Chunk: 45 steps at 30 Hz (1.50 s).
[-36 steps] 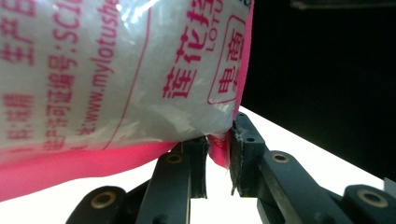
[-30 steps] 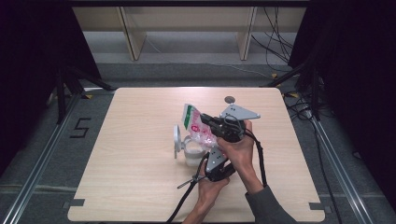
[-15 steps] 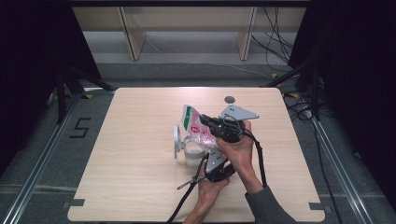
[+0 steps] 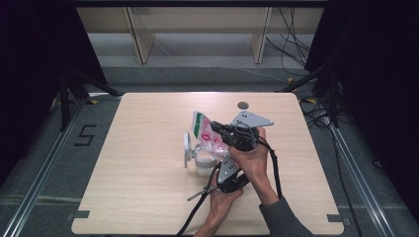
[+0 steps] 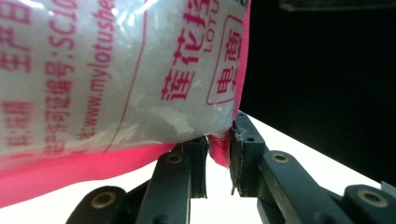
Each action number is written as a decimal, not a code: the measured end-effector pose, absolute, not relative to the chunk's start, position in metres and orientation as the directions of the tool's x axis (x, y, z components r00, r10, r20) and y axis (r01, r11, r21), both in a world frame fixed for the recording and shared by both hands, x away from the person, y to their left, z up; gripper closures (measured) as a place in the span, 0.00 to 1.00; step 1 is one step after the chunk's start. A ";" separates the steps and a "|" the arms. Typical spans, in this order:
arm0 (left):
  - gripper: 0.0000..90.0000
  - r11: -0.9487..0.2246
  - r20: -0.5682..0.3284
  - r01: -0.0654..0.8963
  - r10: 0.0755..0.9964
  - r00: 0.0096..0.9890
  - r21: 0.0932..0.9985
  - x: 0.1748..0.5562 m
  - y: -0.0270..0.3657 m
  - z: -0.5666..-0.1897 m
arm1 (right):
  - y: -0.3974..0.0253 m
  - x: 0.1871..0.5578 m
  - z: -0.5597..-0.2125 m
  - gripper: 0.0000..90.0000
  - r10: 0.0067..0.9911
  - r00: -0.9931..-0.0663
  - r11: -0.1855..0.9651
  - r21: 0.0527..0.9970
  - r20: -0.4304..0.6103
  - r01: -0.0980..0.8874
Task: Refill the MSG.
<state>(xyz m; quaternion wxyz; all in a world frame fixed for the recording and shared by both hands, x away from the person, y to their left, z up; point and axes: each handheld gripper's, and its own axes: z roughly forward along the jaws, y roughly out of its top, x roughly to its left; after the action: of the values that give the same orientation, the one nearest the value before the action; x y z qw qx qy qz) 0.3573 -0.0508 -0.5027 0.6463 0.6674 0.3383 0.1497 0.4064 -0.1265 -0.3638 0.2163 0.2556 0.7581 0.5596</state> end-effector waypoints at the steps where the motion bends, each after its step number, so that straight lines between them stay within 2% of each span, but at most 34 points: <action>1: 0.87 0.063 -0.237 0.258 0.644 0.727 0.964 0.358 -0.051 -0.503 | -0.126 0.405 -0.365 1.00 0.636 -0.771 0.233 0.958 -0.019 0.168; 4: 0.87 0.060 -0.235 0.259 0.645 0.727 0.964 0.357 -0.051 -0.503 | -0.126 0.404 -0.365 1.00 0.638 -0.770 0.236 0.952 0.000 0.195; 7: 0.87 0.064 -0.237 0.257 0.643 0.729 0.964 0.357 -0.051 -0.503 | -0.127 0.408 -0.365 1.00 0.643 -0.764 0.244 0.960 -0.051 0.141; 9: 0.87 0.064 -0.237 0.258 0.644 0.727 0.964 0.357 -0.051 -0.503 | -0.126 0.406 -0.365 1.00 0.641 -0.767 0.233 0.958 -0.020 0.169; 10: 0.87 0.063 -0.237 0.258 0.645 0.726 0.964 0.357 -0.051 -0.504 | -0.127 0.408 -0.365 1.00 0.625 -0.780 0.246 0.958 -0.038 0.150; 13: 0.87 0.061 -0.234 0.256 0.646 0.727 0.965 0.357 -0.051 -0.504 | -0.126 0.405 -0.366 1.00 0.631 -0.776 0.232 0.952 0.009 0.200; 20: 0.87 0.069 -0.237 0.253 0.642 0.729 0.965 0.357 -0.051 -0.502 | -0.127 0.406 -0.363 1.00 0.621 -0.784 0.246 0.954 -0.022 0.169; 26: 0.87 0.071 -0.238 0.253 0.643 0.728 0.965 0.357 -0.051 -0.503 | -0.125 0.405 -0.365 1.00 0.626 -0.780 0.239 0.952 0.002 0.193; 29: 0.87 0.073 -0.241 0.255 0.641 0.728 0.964 0.357 -0.051 -0.503 | -0.125 0.406 -0.364 1.00 0.623 -0.781 0.254 0.954 -0.037 0.158; 33: 0.87 0.071 -0.238 0.254 0.643 0.728 0.965 0.357 -0.051 -0.503 | -0.124 0.404 -0.365 1.00 0.629 -0.777 0.238 0.951 0.005 0.198; 45: 0.87 0.065 -0.235 0.254 0.642 0.730 0.965 0.357 -0.051 -0.503 | -0.126 0.405 -0.364 1.00 0.632 -0.775 0.235 0.953 -0.003 0.189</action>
<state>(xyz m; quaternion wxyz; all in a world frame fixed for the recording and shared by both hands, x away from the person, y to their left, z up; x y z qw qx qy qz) 0.3570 -0.0511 -0.5029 0.6480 0.6670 0.3358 0.1498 0.4051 -0.1262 -0.3644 0.1992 0.2701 0.7603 0.5562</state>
